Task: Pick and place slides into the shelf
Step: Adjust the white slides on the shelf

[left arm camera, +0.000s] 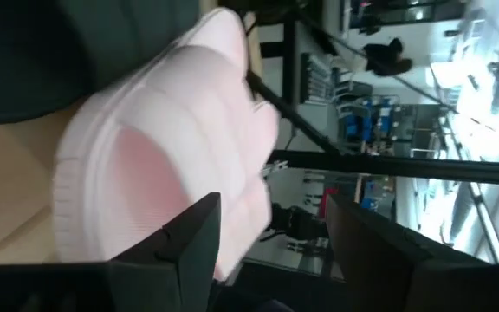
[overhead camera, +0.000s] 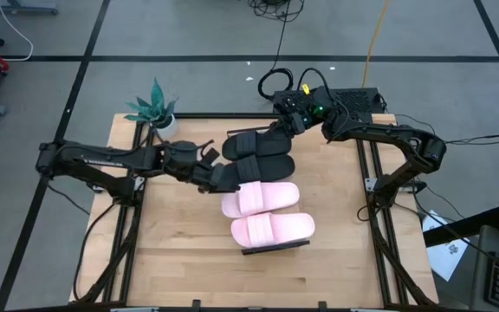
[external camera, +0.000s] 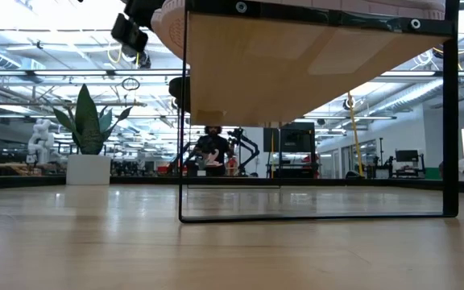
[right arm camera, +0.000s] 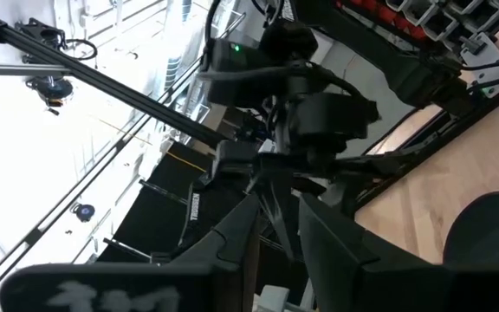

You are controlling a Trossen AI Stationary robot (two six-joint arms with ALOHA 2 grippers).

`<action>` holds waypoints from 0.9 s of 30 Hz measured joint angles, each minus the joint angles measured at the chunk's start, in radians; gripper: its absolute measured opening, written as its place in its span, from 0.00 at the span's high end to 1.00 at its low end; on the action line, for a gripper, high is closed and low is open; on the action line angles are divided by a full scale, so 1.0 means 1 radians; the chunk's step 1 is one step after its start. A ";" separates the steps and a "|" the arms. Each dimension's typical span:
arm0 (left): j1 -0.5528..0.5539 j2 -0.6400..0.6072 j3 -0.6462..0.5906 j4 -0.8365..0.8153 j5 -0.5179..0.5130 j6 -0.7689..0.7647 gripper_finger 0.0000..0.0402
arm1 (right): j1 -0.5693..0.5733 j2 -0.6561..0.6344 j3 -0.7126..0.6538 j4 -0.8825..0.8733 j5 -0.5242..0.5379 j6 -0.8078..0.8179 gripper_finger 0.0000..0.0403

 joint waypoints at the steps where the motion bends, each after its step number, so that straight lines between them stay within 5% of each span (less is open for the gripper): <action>1: -0.004 -0.010 0.000 -0.003 -0.005 -0.001 0.48 | 0.000 0.000 0.000 0.002 0.000 0.000 0.82; 14: -0.153 -0.056 0.001 -0.169 -0.118 -0.113 0.48 | 0.000 -0.001 0.000 0.012 0.002 0.000 0.82; 27: -0.164 -0.040 0.001 -0.216 -0.203 -0.110 0.48 | 0.000 -0.001 0.000 0.012 0.004 0.007 0.82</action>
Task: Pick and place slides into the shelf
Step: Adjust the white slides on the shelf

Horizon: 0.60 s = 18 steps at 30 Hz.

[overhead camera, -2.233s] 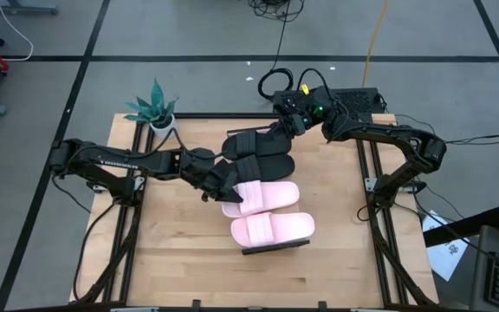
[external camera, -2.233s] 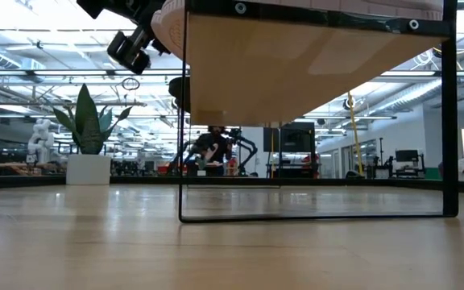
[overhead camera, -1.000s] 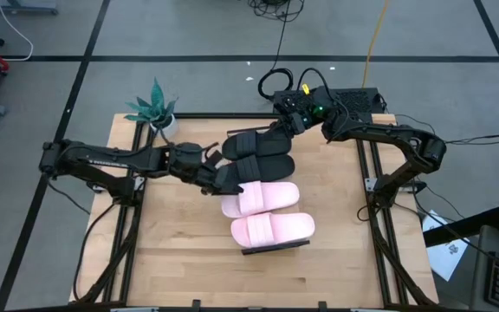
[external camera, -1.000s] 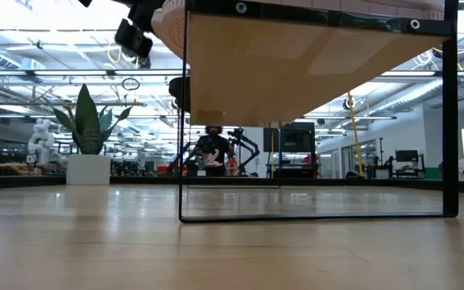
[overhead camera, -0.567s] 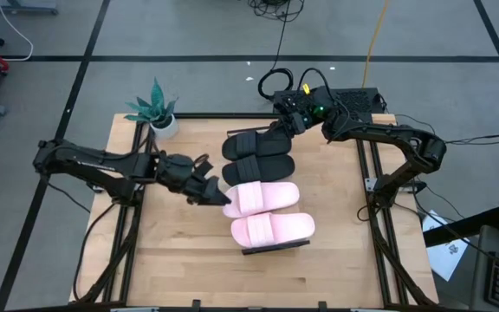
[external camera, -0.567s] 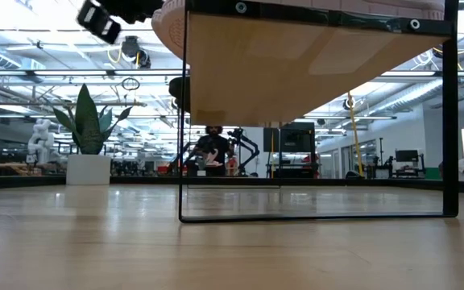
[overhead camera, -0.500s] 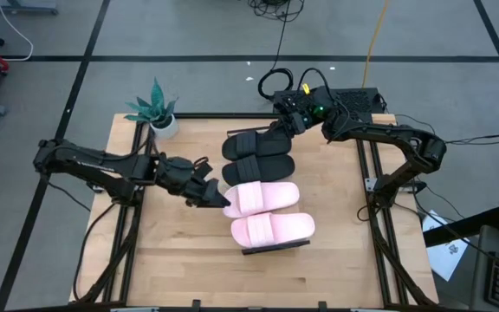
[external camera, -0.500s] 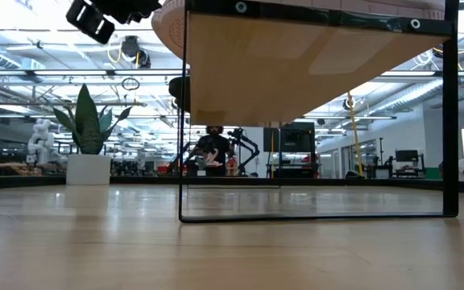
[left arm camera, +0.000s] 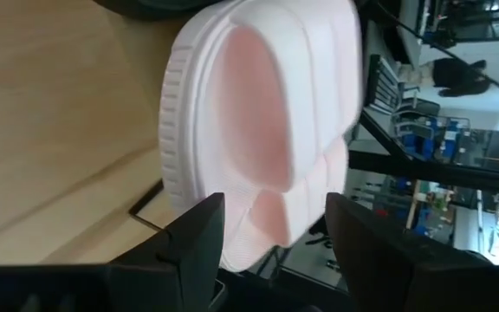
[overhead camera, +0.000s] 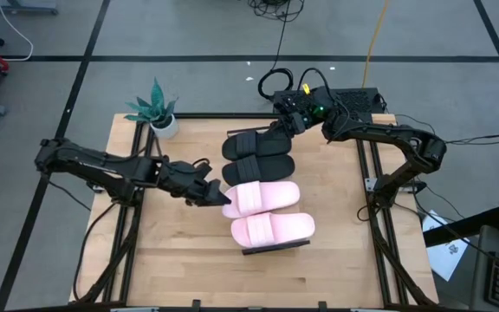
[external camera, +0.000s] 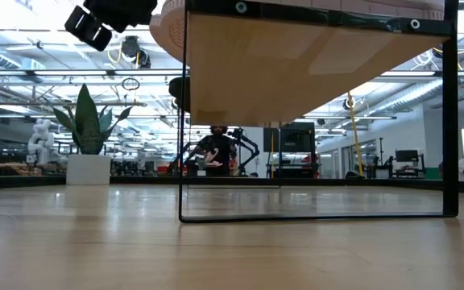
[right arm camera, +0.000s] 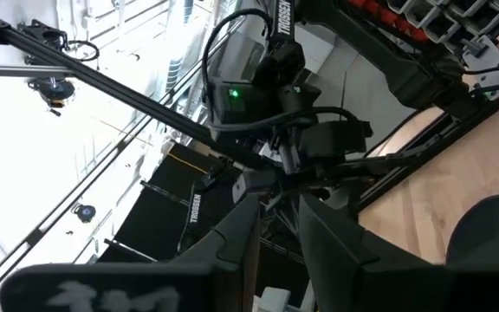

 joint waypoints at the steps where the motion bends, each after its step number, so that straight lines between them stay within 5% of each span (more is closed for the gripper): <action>1: 0.000 0.006 0.000 0.000 0.000 0.001 0.48 | 0.000 0.000 0.000 0.000 0.001 0.000 0.82; 18: -0.005 -0.052 0.000 0.020 -0.037 0.003 0.48 | 0.002 0.000 0.000 0.000 0.020 0.000 0.82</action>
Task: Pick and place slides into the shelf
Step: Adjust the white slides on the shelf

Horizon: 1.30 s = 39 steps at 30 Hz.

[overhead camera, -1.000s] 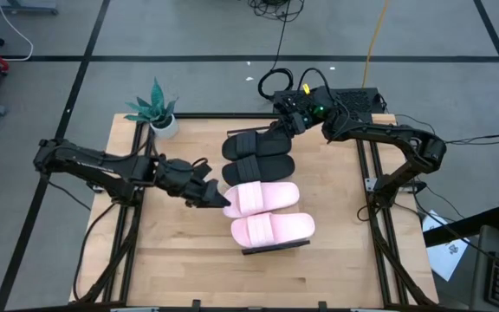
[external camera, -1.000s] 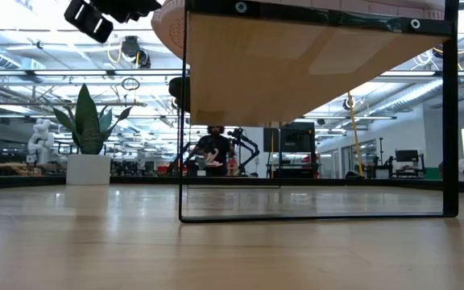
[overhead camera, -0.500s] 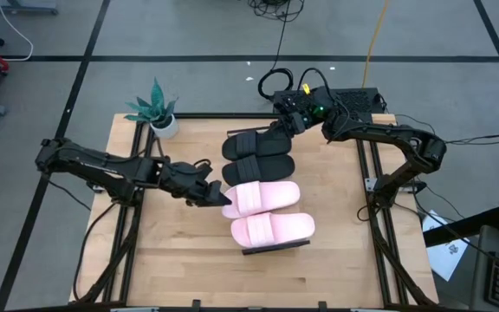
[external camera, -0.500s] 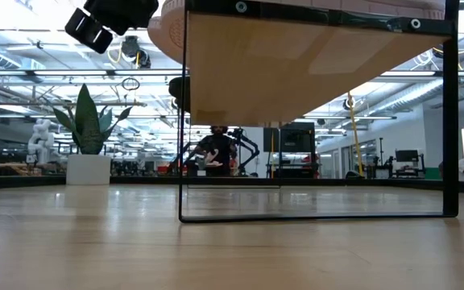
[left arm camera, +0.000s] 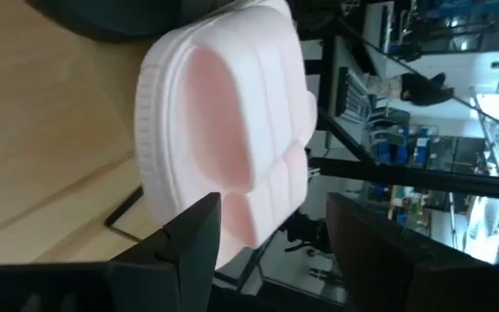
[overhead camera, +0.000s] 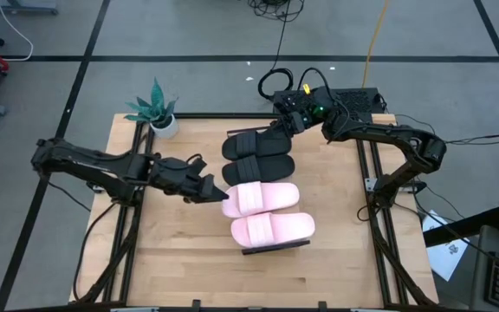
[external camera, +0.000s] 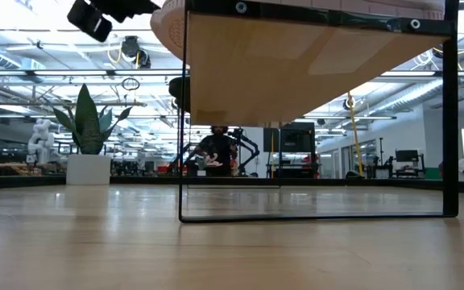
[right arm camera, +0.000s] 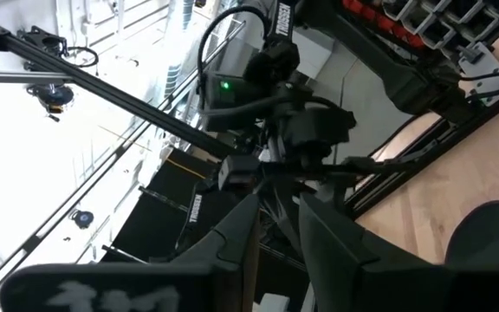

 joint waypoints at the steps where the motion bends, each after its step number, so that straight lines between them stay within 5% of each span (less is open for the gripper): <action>1: -0.006 -0.010 0.000 -0.011 -0.011 -0.006 0.48 | 0.000 0.000 0.000 0.000 0.000 0.000 0.82; 39: -0.015 0.043 0.001 -0.055 -0.064 -0.030 0.48 | 0.000 0.000 0.000 0.000 0.002 -0.008 0.82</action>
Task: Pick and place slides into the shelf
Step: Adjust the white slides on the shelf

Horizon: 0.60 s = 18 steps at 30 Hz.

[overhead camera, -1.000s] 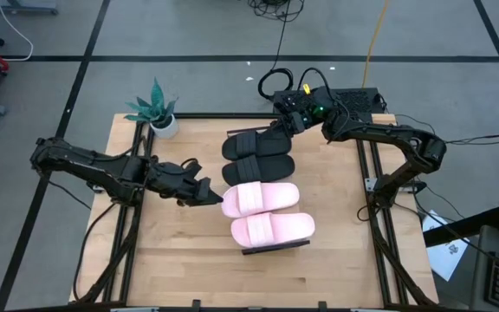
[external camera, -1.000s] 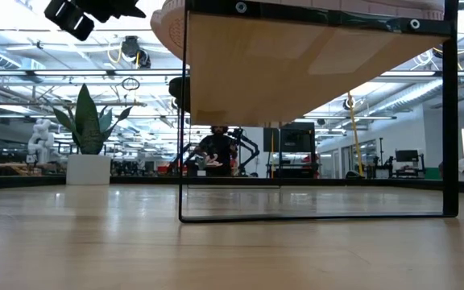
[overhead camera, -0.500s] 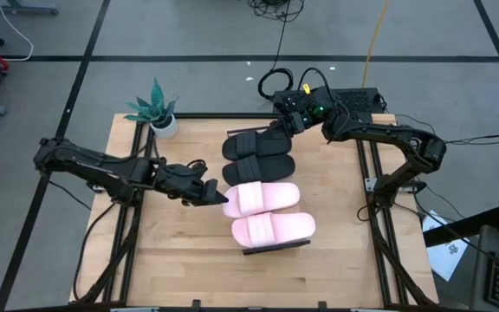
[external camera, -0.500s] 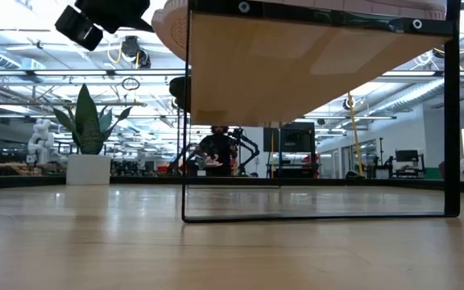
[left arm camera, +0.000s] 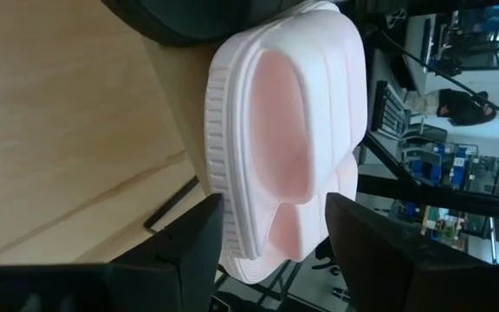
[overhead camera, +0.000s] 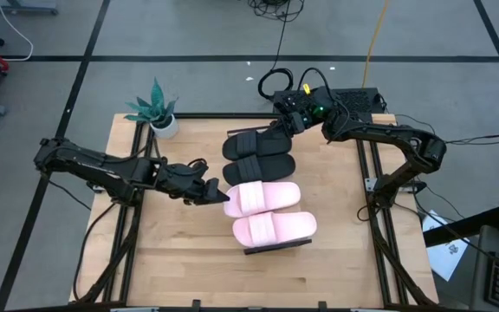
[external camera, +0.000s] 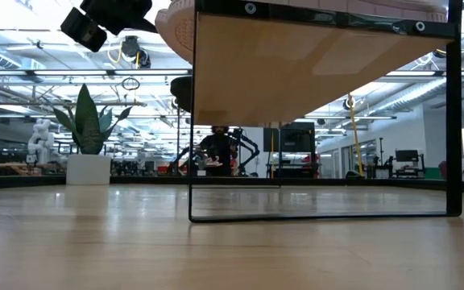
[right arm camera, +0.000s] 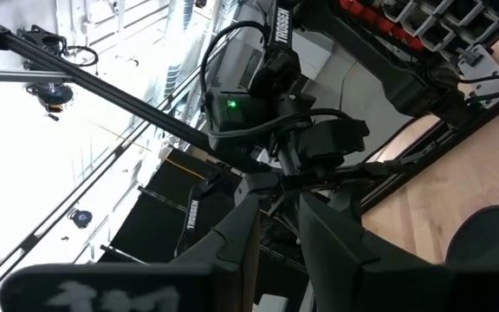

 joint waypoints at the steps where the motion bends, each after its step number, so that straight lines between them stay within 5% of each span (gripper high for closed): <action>1: 0.002 0.004 0.000 0.001 0.000 0.000 0.48 | 0.000 0.000 0.000 0.000 0.000 0.000 0.82; 18: 0.062 0.096 -0.001 0.110 0.112 0.043 0.49 | 0.000 0.000 0.000 0.000 -0.002 0.007 0.82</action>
